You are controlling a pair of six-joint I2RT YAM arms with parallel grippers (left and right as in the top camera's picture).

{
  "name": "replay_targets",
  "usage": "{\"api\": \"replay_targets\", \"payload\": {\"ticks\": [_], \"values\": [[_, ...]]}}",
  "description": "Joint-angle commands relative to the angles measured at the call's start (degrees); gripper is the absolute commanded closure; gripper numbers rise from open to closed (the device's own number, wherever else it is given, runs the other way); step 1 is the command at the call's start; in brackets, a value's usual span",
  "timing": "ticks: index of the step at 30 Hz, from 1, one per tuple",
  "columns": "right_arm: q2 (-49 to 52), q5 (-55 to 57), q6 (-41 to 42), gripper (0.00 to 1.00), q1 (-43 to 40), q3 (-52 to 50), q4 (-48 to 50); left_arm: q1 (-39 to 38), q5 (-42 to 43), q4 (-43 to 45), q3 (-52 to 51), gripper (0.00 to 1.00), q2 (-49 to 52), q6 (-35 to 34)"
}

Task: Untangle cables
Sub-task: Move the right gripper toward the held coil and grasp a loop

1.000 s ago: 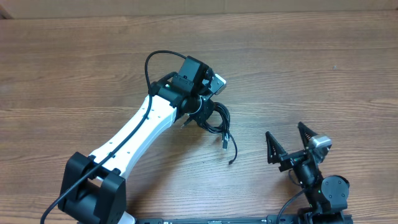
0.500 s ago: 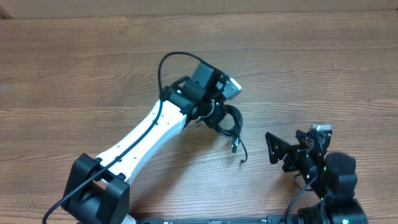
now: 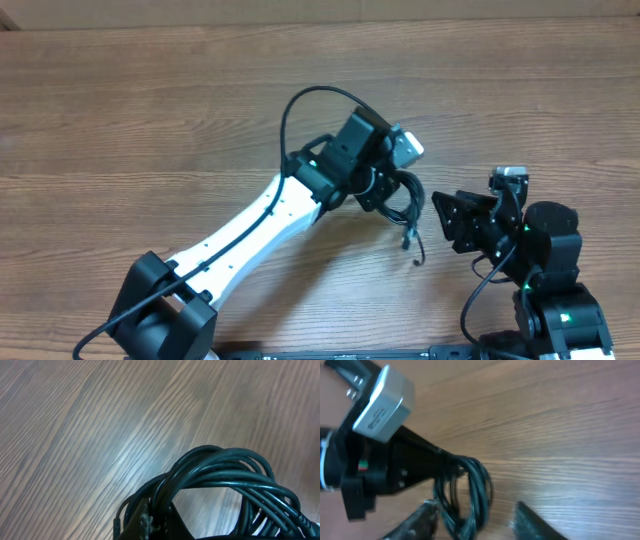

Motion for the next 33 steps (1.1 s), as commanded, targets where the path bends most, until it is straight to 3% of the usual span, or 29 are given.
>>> {"api": "replay_targets", "payload": {"ticks": [1,19,33], "values": [[1.6,-2.5,-0.2,0.6,0.2,1.8,0.0,-2.2,1.5,1.5,0.8,0.96,-0.2,-0.9],[10.8,-6.3,-0.2,0.67,0.2,1.8,-2.7,-3.3,1.6,2.4,1.8,0.96,-0.4,-0.9],[12.9,-6.1,-0.2,0.96,0.2,1.8,-4.4,-2.1,1.4,2.4,3.2,0.96,-2.6,-1.9]]}}
